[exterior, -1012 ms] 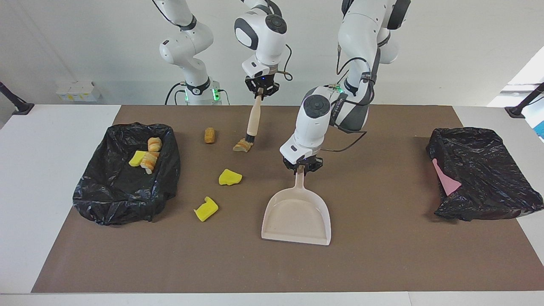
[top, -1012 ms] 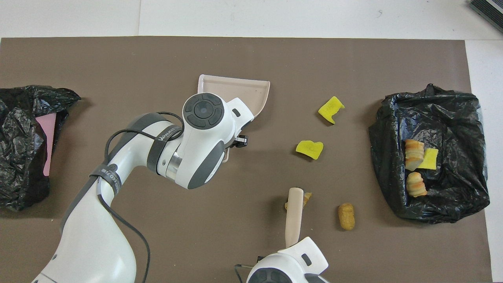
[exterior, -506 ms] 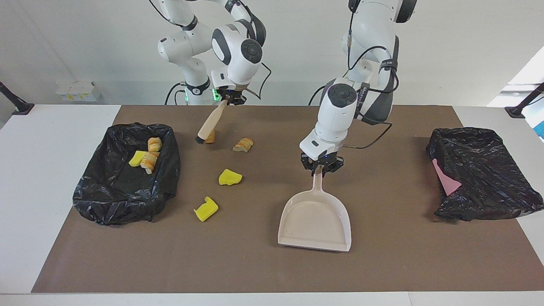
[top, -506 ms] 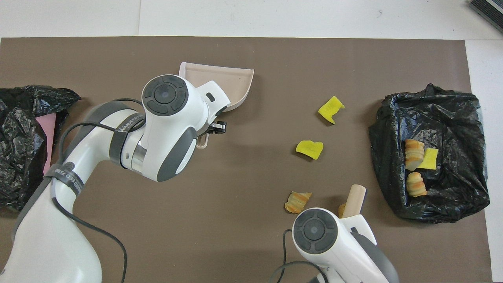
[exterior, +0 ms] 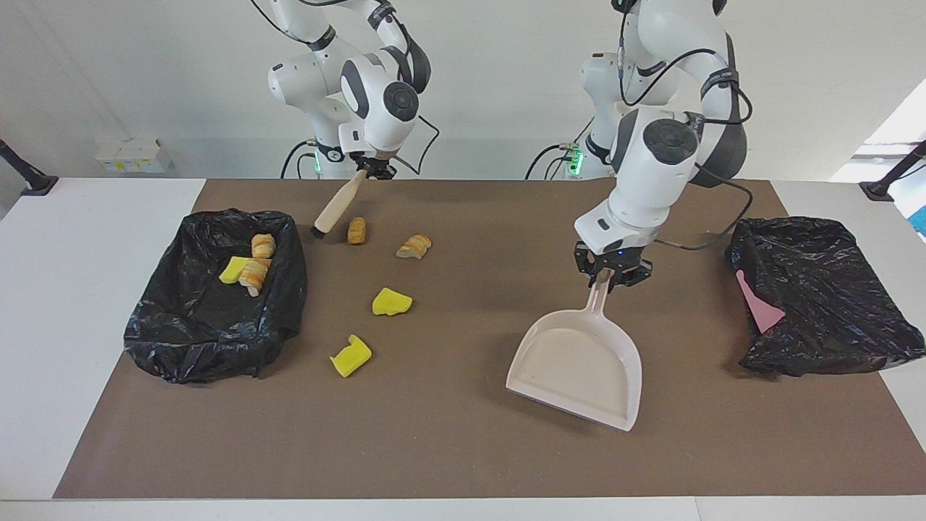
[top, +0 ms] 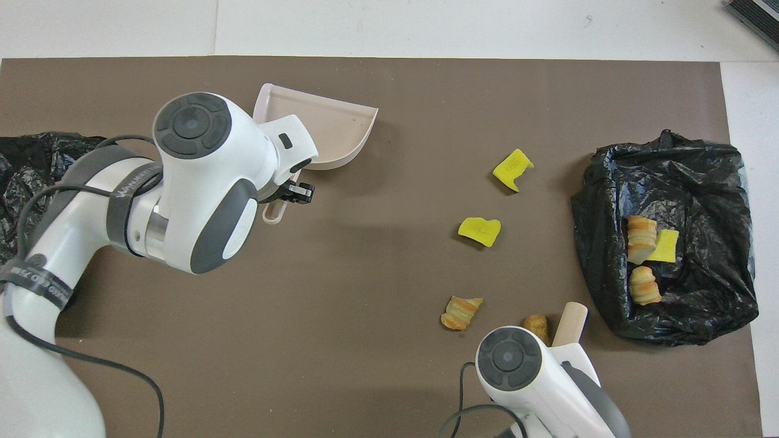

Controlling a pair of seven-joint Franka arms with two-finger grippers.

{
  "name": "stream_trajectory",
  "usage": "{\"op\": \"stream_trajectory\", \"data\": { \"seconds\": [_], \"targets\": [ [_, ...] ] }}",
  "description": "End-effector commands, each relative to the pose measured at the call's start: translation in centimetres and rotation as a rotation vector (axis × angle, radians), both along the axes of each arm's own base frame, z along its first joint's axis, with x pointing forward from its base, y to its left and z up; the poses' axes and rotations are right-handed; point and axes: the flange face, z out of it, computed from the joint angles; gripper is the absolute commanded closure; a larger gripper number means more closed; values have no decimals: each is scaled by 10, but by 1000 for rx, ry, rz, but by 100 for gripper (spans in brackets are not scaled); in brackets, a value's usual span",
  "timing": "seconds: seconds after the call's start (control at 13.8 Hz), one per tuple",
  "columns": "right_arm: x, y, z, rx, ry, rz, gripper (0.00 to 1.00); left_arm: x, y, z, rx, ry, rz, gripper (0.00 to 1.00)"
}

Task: Sweep and dump trash in bin

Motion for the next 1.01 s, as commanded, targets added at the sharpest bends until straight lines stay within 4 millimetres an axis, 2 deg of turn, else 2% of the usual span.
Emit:
{"op": "stream_trajectory", "data": {
  "seconds": [0.0,0.07,0.22,0.36,0.58,0.72,0.87,0.94],
  "targets": [
    [-7,0,-10,69,-25,-13,100,7,16,18,7,1,-131,100],
    [-6,3,-10,82,-32,-20,100,14,33,17,6,-4,-137,100],
    [1,11,-18,122,-49,-34,100,14,36,11,6,2,-249,100],
    [16,35,-18,191,-98,-25,100,13,54,7,7,22,-446,100],
    [57,70,-14,257,-98,-68,100,-13,61,-9,7,19,-615,100],
    [77,86,-4,291,-112,-79,100,-36,61,-22,13,0,-738,100],
    [89,90,-3,327,-107,-96,100,-60,64,-35,26,-3,-761,100],
    [94,93,-3,355,-119,-66,100,-74,58,-41,36,-3,-795,100]
  ]
}}
